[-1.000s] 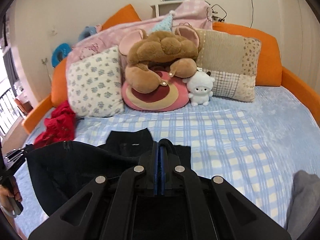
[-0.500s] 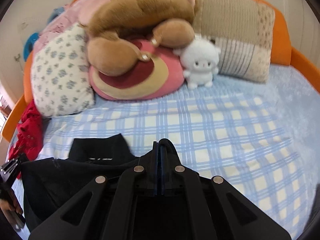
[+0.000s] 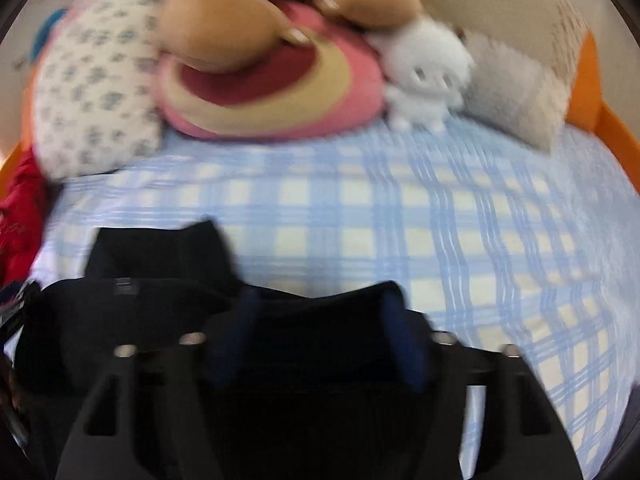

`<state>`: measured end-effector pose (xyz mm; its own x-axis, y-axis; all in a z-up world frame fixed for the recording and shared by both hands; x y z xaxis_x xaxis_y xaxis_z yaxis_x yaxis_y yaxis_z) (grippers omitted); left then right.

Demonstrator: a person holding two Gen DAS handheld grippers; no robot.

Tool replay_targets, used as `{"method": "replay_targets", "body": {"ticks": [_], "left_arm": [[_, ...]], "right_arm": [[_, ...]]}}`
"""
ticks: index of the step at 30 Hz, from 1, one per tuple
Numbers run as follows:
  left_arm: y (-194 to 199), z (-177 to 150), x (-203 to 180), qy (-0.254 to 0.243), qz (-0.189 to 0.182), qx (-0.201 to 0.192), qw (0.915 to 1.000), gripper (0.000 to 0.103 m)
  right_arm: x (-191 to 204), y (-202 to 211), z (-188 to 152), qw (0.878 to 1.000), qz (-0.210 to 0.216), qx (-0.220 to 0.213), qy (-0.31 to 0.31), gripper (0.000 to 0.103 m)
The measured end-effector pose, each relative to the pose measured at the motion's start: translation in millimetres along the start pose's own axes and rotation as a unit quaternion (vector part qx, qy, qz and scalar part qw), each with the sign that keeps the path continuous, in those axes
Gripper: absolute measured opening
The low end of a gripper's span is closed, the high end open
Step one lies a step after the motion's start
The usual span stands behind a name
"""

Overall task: Fold large clothes
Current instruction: 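Lay the hem down near the collar and open both tools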

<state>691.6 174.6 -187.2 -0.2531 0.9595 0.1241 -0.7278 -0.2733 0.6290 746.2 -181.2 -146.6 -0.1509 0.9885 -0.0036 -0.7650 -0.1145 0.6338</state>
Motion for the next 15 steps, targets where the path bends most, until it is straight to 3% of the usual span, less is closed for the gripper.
{"method": "replay_targets", "body": {"ticks": [4, 7, 11, 15], "left_arm": [[52.4, 20.3, -3.0, -0.036, -0.036, -0.033, 0.9981, 0.085], [89.6, 23.1, -17.4, -0.072, -0.07, -0.05, 0.9937, 0.089], [127.3, -0.5, -49.7, -0.122, -0.119, -0.034, 0.9847, 0.091], [119.8, -32.0, -81.6, -0.157, -0.134, 0.004, 0.9784, 0.091]], "right_arm": [[33.9, 54.3, 10.6, 0.997, 0.034, -0.02, 0.067, 0.096], [58.3, 95.0, 3.5, 0.992, 0.049, -0.032, 0.112, 0.098], [72.9, 117.5, -30.8, 0.988, 0.074, 0.004, 0.132, 0.098], [80.0, 108.7, -73.0, 0.985, 0.088, 0.057, 0.135, 0.098]]}}
Point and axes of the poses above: each gripper's, at about its wrist camera, not at the fingertips, and y roughly against the way its jaws point, x to its left, z to its top, the point moved 2 cm from there along -y, roughly the way its jaws point, and after that the axes turned 14 degrees about -x, right-handed, at the moved point
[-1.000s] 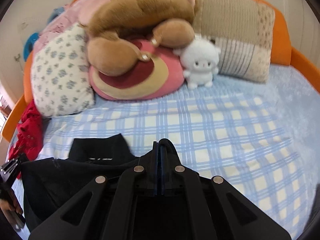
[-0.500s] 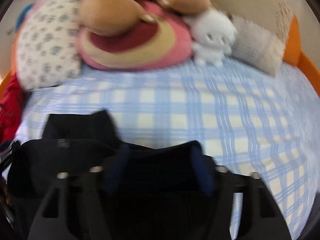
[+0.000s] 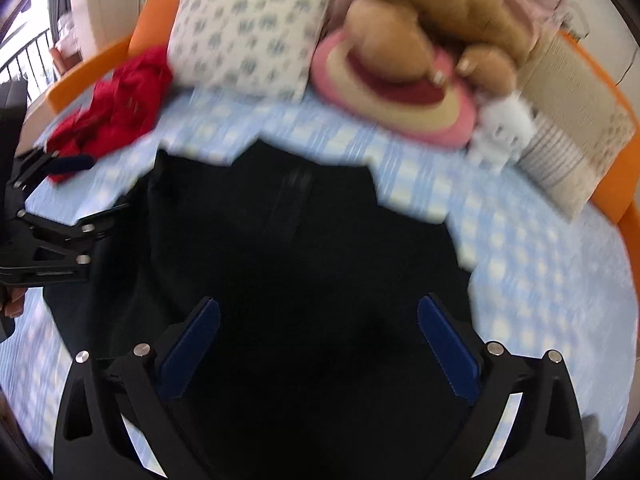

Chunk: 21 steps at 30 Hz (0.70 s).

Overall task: Fold large clothes
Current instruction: 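Lay the hem down near the collar and open both tools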

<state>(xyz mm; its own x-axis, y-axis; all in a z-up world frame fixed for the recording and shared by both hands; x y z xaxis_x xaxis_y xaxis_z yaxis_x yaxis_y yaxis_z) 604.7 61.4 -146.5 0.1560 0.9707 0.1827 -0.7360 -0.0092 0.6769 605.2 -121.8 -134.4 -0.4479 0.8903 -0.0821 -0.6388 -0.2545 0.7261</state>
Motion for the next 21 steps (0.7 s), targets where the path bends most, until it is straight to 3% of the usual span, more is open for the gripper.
{"method": "replay_targets", "body": {"ticks": [4, 5, 7, 8, 10, 12, 17, 21], "left_arm": [[-31.2, -14.2, -15.0, 0.025, -0.015, 0.033, 0.999, 0.081], [-41.2, -16.7, -17.2, 0.038, -0.019, 0.041, 0.9982, 0.078], [-53.5, -22.6, -23.6, 0.056, -0.045, 0.056, 0.9959, 0.049], [-58.0, -25.3, -27.2, 0.055, -0.052, 0.061, 0.9953, 0.045], [-58.7, -25.4, -35.3, 0.036, -0.039, 0.052, 0.9973, 0.03], [-57.8, -23.3, -42.0, 0.025, -0.031, 0.051, 0.9979, 0.021], [-47.3, -9.6, -38.1, 0.037, -0.019, 0.033, 0.9986, 0.017], [-35.5, 16.8, -28.8, 0.04, -0.005, 0.0, 0.9992, 0.017]], "right_arm": [[5.4, -24.1, -27.9, 1.0, 0.007, 0.017, -0.024, 0.095], [4.9, -30.9, -33.4, 0.999, 0.008, 0.019, -0.032, 0.085], [3.2, -41.8, -40.0, 0.999, 0.01, 0.02, -0.048, 0.062], [3.0, -45.2, -43.0, 0.998, 0.007, 0.019, -0.053, 0.05], [5.3, -49.9, -48.2, 0.998, 0.011, 0.017, -0.058, 0.042], [11.0, -48.1, -49.6, 0.999, 0.008, 0.006, -0.051, 0.032], [17.3, -30.5, -34.2, 0.999, -0.003, -0.027, -0.029, 0.018], [10.4, -11.2, -5.5, 0.998, -0.012, -0.062, -0.028, 0.017]]}}
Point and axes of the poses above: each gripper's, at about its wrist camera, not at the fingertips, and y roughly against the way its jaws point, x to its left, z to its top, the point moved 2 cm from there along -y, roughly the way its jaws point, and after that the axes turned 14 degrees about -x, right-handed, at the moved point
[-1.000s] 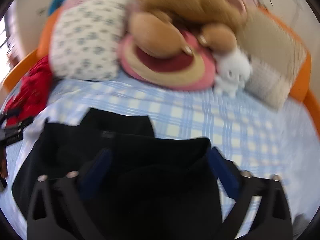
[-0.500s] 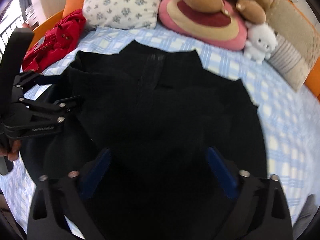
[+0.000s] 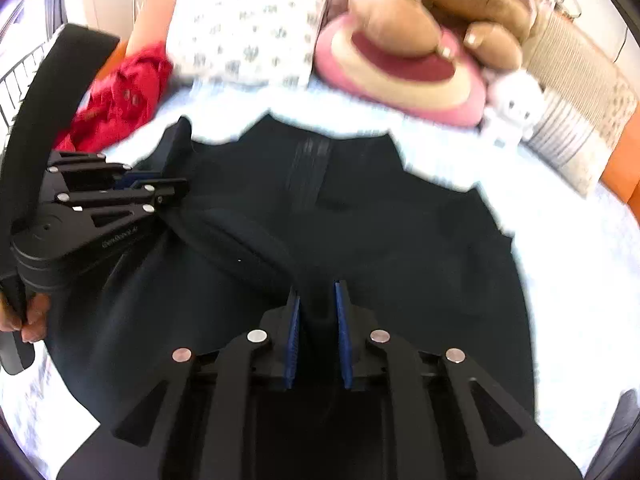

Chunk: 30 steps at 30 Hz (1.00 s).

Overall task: Fold large clothes
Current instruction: 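Lay the hem down near the collar and open both tools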

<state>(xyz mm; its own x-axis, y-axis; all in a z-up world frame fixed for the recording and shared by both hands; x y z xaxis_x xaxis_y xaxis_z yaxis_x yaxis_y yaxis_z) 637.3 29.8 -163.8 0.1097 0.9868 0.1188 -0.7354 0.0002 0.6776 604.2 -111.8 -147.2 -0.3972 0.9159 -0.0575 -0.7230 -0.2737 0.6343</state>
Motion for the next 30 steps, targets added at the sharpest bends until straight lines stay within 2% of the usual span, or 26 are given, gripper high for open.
{"method": "replay_targets", "body": {"ticks": [5, 7, 8, 14, 15, 16, 17, 18, 19, 20, 21, 22, 25, 27, 30], "left_arm": [[-1.4, 39.5, 12.6, 0.02, 0.034, -0.032, 0.9987, 0.016], [-9.3, 43.9, 14.3, 0.025, 0.04, -0.026, 0.9986, 0.015], [-18.0, 44.2, 14.1, 0.023, 0.045, -0.017, 0.9986, 0.015], [-68.1, 10.9, 9.1, 0.027, 0.053, 0.03, 0.9978, 0.015], [-75.3, 3.1, 7.8, 0.026, 0.055, 0.04, 0.9974, 0.015], [-81.6, -4.2, 7.4, 0.026, 0.053, 0.046, 0.9972, 0.015], [-85.8, -9.7, 7.4, 0.028, 0.052, 0.045, 0.9972, 0.015], [-85.7, -10.8, 6.5, 0.026, 0.056, 0.037, 0.9974, 0.016], [-84.8, -10.8, 4.0, 0.018, 0.061, 0.034, 0.9974, 0.017], [-83.2, -10.1, 1.6, 0.013, 0.063, 0.033, 0.9974, 0.017], [-80.9, -8.8, 2.0, 0.012, 0.062, 0.031, 0.9976, 0.024], [-76.9, -7.0, 3.4, 0.015, 0.058, 0.027, 0.9979, 0.039], [-48.6, 1.0, 16.5, 0.027, 0.055, -0.011, 0.998, 0.054], [-33.1, 3.4, 30.0, 0.03, 0.062, -0.023, 0.9974, 0.058], [-25.9, -2.4, 56.8, 0.028, 0.083, -0.005, 0.9962, 0.058]], "right_arm": [[-2.8, -3.0, 39.7, 1.0, -0.001, -0.024, -0.006, 0.017], [0.2, -9.2, 48.3, 0.999, -0.013, -0.034, 0.005, 0.014], [-0.4, -15.8, 51.0, 0.999, -0.014, -0.033, 0.0, 0.009], [-18.6, -56.4, 36.6, 0.999, -0.016, -0.001, -0.037, 0.01], [-24.4, -59.3, 33.6, 0.999, -0.019, 0.0, -0.042, 0.014], [-34.6, -61.0, 30.8, 0.998, -0.024, 0.0, -0.053, 0.023], [-42.6, -60.8, 29.1, 0.998, -0.029, -0.002, -0.063, 0.06], [-55.0, -57.3, 30.1, 0.996, -0.036, -0.015, -0.076, 0.092], [-63.7, -51.6, 30.9, 0.995, -0.045, -0.028, -0.081, 0.095], [-72.9, -48.4, 34.1, 0.995, -0.049, -0.033, -0.085, 0.094], [-81.4, -47.3, 37.7, 0.995, -0.049, -0.029, -0.087, 0.094], [-86.6, -47.2, 40.0, 0.995, -0.049, -0.024, -0.084, 0.094], [-96.9, -52.9, 46.4, 0.997, -0.073, -0.004, -0.04, 0.094], [-103.1, -64.4, 44.3, 0.996, -0.084, 0.018, -0.018, 0.094], [-109.4, -83.0, 36.0, 0.991, -0.126, 0.046, 0.013, 0.094]]}}
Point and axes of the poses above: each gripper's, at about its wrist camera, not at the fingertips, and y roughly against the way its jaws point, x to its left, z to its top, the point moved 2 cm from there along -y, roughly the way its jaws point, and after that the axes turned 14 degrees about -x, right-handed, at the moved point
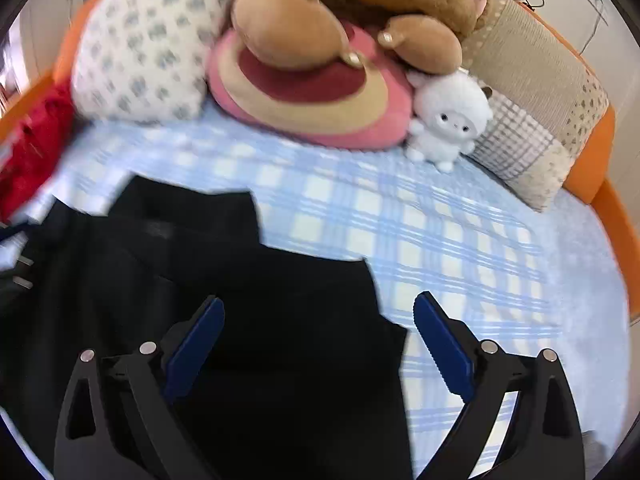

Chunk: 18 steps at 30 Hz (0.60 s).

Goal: Fold large clothes

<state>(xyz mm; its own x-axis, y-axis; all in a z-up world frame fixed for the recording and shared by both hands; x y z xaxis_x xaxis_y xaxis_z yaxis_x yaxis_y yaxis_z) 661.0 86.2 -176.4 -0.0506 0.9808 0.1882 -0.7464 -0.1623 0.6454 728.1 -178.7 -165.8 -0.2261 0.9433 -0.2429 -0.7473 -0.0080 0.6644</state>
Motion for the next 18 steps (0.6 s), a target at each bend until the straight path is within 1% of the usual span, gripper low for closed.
{"method": "replay_targets", "body": {"ticks": [2, 4, 5, 7, 8, 10, 11, 12, 13, 14, 15, 17, 18], "left_arm": [[-2.4, -4.4, 16.7, -0.004, 0.021, 0.007, 0.9997, 0.058], [-8.6, -13.5, 36.8, 0.004, 0.041, 0.02, 0.9989, 0.058], [-15.8, -21.2, 49.3, 0.017, 0.048, 0.037, 0.998, 0.058], [-24.8, -32.5, 62.2, 0.035, 0.055, 0.057, 0.9963, 0.058], [-29.2, -39.6, 67.5, 0.042, 0.057, 0.066, 0.9953, 0.058], [-38.1, -54.3, 73.1, 0.041, 0.065, 0.076, 0.9941, 0.059], [-39.9, -59.2, 73.3, 0.041, 0.067, 0.078, 0.9939, 0.059], [-41.6, -65.1, 72.9, 0.043, 0.066, 0.08, 0.9937, 0.059], [-41.5, -66.4, 72.4, 0.043, 0.067, 0.078, 0.9937, 0.059], [-37.7, -66.3, 71.1, 0.04, 0.075, 0.067, 0.9942, 0.059], [-34.9, -64.9, 70.3, 0.037, 0.08, 0.06, 0.9943, 0.059], [-27.3, -58.2, 68.8, 0.029, 0.093, 0.042, 0.9944, 0.059], [-24.4, -54.2, 68.3, 0.026, 0.098, 0.034, 0.9942, 0.059]], "right_arm": [[-0.6, -12.9, -6.7, 1.0, -0.015, 0.012, 0.01, 0.094], [-1.2, -26.2, -13.9, 0.999, -0.031, 0.028, 0.022, 0.094], [-0.1, -33.2, -17.8, 0.999, -0.03, 0.038, 0.024, 0.094], [3.2, -47.3, -27.7, 0.998, -0.023, 0.06, 0.027, 0.077], [5.2, -49.1, -31.8, 0.998, -0.018, 0.062, 0.024, 0.059], [11.0, -47.9, -35.8, 0.998, -0.021, 0.052, 0.03, 0.044], [13.5, -47.0, -36.7, 0.997, -0.032, 0.05, 0.04, 0.022], [14.2, -46.0, -36.1, 0.997, -0.043, 0.049, 0.047, 0.012], [12.6, -41.0, -32.6, 0.997, -0.053, 0.035, 0.049, 0.012], [9.7, -33.8, -28.1, 0.997, -0.064, 0.018, 0.043, 0.011], [0.0, -22.7, -19.6, 0.996, -0.079, -0.011, 0.028, 0.011], [-20.8, -10.8, -6.9, 0.997, -0.074, -0.036, -0.015, 0.011], [-31.3, -7.9, -1.1, 0.996, -0.071, -0.04, -0.033, 0.011]]}}
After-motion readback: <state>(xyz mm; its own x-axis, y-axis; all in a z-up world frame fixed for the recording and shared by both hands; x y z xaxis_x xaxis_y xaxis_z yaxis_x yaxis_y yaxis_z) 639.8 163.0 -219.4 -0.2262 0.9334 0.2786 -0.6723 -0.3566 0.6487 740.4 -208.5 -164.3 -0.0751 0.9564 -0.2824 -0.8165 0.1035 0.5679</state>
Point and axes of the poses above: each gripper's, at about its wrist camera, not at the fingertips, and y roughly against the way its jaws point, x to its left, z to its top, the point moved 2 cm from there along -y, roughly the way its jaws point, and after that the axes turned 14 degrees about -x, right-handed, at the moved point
